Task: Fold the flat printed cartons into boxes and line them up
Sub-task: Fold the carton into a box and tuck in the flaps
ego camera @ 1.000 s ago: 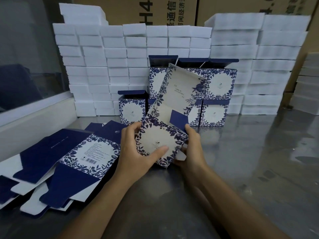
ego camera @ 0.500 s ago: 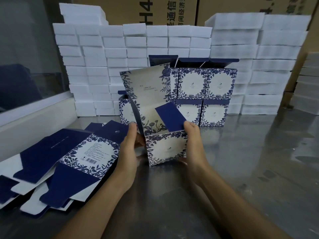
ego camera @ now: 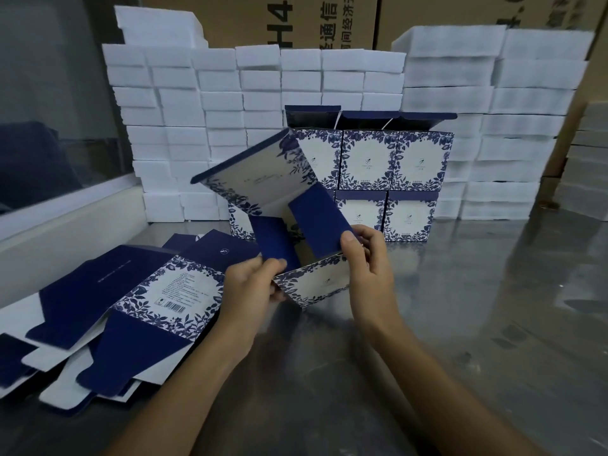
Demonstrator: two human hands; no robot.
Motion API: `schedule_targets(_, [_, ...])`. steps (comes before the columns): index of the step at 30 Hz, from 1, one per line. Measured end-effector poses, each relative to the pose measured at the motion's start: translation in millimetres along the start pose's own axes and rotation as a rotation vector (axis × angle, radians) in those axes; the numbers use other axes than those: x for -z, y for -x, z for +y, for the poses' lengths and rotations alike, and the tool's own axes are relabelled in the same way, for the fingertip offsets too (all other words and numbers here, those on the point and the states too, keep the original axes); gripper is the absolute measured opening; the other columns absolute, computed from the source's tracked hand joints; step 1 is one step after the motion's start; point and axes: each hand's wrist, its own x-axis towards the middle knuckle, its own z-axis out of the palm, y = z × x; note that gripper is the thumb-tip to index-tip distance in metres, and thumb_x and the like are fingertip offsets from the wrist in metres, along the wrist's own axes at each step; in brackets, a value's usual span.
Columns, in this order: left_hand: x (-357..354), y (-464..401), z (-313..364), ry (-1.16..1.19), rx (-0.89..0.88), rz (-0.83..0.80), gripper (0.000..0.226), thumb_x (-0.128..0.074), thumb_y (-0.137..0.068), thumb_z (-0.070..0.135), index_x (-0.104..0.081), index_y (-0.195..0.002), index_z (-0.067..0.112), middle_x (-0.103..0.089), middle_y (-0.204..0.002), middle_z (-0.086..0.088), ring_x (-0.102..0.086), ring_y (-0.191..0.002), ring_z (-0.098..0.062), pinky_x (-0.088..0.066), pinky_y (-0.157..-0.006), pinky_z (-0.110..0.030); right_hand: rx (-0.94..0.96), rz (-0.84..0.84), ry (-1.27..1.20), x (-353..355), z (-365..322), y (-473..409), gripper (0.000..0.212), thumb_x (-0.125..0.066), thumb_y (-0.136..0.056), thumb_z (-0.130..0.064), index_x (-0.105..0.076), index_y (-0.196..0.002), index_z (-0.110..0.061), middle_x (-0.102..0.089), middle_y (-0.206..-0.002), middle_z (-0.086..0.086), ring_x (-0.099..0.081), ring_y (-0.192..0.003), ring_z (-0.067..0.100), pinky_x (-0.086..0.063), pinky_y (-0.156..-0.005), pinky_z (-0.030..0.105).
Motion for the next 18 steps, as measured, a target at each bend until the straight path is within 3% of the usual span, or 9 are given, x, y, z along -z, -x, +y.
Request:
schedule_targets(3, [1.4, -0.9, -2.1, -0.063, -0.045, -0.018, 0.055, -0.059, -0.091, 0.005, -0.037, -0.043, 0.021, -0.021, -0.039, 0.004, -0.029, -0.039, -0.015, -0.045, -0.057, -0.034, 0.044, 0.040, 0.015, 0.8, 0.2, -0.1, 0.039, -0.059, -0.083, -0.059, -0.060, -0.110, -0.031, -0.067, -0.110, -0.008, -0.064, -0.100, 0.004, -0.051, -0.083, 0.020])
schedule_targets(7, [0.5, 0.0, -5.7, -0.111, -0.040, -0.012, 0.058, -0.058, -0.090, 0.003, -0.034, -0.040, 0.021, -0.021, -0.038, 0.002, -0.027, -0.038, -0.016, -0.044, -0.055, -0.033, 0.096, 0.054, 0.062, 3.4, -0.6, 0.6, 0.044, -0.057, -0.082, -0.059, -0.060, -0.113, -0.028, -0.066, -0.113, -0.004, -0.064, -0.103, 0.008, -0.051, -0.082, 0.020])
schedule_targets(11, [3.1, -3.7, -6.1, -0.104, 0.020, 0.006, 0.067, -0.056, -0.098, 0.028, -0.035, -0.034, 0.023, -0.029, -0.036, 0.003, -0.034, -0.035, -0.014, -0.044, -0.055, -0.034, 0.119, 0.077, 0.106, 6.2, -0.7, 1.2, 0.044, -0.052, -0.084, -0.059, -0.063, -0.109, -0.025, -0.067, -0.106, -0.003, -0.063, -0.097, 0.014, -0.051, -0.083, 0.031])
schedule_targets(15, [6.3, -8.1, -6.7, -0.041, 0.037, 0.060, 0.049, -0.054, -0.098, 0.028, -0.039, -0.053, 0.016, -0.036, -0.047, -0.007, -0.037, -0.044, -0.019, -0.038, -0.045, -0.027, 0.153, 0.085, 0.130, 7.0, -2.0, 1.3, 0.041, -0.050, -0.086, -0.058, -0.064, -0.105, -0.025, -0.067, -0.100, -0.004, -0.062, -0.093, 0.016, -0.051, -0.081, 0.036])
schedule_targets(18, [7.0, -8.3, -8.5, -0.070, 0.032, 0.057, 0.042, -0.051, -0.098, 0.018, -0.034, -0.060, 0.014, -0.029, -0.052, -0.007, -0.032, -0.052, -0.021, -0.037, -0.040, -0.024, 0.182, 0.089, 0.141, 6.9, -2.9, 1.1, 0.040, -0.049, -0.088, -0.058, -0.065, -0.103, -0.025, -0.067, -0.099, -0.005, -0.061, -0.094, 0.016, -0.049, -0.081, 0.033])
